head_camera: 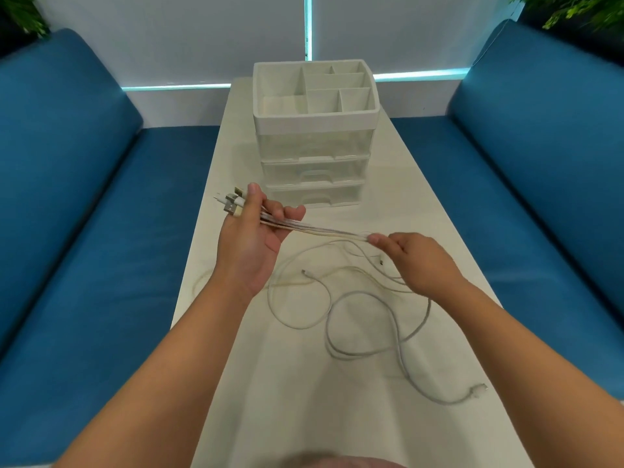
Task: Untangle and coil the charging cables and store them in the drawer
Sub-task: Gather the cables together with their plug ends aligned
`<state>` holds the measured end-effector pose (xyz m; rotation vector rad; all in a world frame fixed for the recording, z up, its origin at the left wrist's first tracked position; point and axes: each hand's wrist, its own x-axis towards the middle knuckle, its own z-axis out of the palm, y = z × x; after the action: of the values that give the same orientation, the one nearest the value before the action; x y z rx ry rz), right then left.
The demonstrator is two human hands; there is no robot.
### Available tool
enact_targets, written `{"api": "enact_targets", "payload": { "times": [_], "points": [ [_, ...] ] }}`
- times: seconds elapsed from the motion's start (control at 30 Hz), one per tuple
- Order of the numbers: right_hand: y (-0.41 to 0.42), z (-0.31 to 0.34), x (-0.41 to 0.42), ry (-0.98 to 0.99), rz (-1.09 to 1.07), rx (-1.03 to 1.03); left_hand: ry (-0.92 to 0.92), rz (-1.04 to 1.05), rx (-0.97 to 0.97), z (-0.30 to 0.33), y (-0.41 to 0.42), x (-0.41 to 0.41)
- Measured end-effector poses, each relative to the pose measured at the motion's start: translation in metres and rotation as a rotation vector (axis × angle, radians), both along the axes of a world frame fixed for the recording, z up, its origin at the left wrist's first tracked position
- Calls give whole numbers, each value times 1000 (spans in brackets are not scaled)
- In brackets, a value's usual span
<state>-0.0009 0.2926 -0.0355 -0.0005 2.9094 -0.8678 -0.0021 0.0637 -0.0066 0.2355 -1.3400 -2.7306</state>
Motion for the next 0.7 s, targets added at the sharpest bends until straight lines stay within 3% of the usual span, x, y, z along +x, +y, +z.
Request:
{"api": "enact_targets", "payload": {
  "times": [0.07,0.17,0.3,0.4,0.5,0.7],
  "points": [
    [-1,-1,0,110,-49,-8,-4,4,-33,-2,-1,2],
    [3,-3,8,165,123,-238,-53,77,-52,-9,-10,-1],
    [2,-4,20,158,359,-172,-114,149,-119,-17,-20,-4],
    [3,-7,20,90,278,-126,-138,170,-200,-17,-18,-3],
    [10,-7,16,-65,109,-317,-114,163,-188,-11,-8,1],
    [14,-4,6,87,-243,-303,2,93,-158,-6,24,9]
  ]
}}
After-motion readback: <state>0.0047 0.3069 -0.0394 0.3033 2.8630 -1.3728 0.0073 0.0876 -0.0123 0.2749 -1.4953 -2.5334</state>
